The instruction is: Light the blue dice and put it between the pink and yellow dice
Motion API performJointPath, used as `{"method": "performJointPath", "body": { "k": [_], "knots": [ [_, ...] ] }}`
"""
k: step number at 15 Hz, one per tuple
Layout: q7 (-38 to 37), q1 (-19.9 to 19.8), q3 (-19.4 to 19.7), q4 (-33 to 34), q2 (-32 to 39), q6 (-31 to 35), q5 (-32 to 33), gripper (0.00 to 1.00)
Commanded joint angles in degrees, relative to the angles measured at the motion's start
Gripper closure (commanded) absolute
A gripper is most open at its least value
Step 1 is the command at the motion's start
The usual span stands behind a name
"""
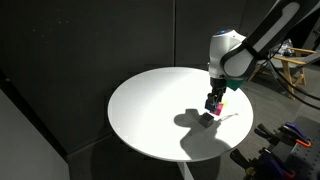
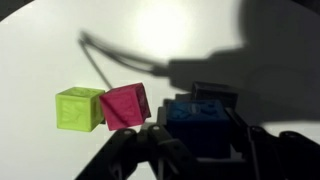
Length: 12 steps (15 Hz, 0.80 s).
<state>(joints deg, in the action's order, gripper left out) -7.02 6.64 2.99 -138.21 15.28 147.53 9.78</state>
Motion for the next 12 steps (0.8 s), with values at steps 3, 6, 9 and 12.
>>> {"method": "performJointPath", "body": {
  "k": [3, 6, 9, 12],
  "knots": [
    [-3.48, -0.54, 1.32, -1.12, -4.88, -3.76, 4.47, 0.67],
    [-4.79, -1.07, 1.68, -1.25, -5.96, -4.88, 6.18, 0.67],
    [-5.05, -1.97, 1.91, -1.36, -6.52, -5.34, 6.77, 0.67],
    [-4.14, -3.28, 2.07, -1.61, -6.71, -4.37, 5.98, 0.67]
  ]
}}
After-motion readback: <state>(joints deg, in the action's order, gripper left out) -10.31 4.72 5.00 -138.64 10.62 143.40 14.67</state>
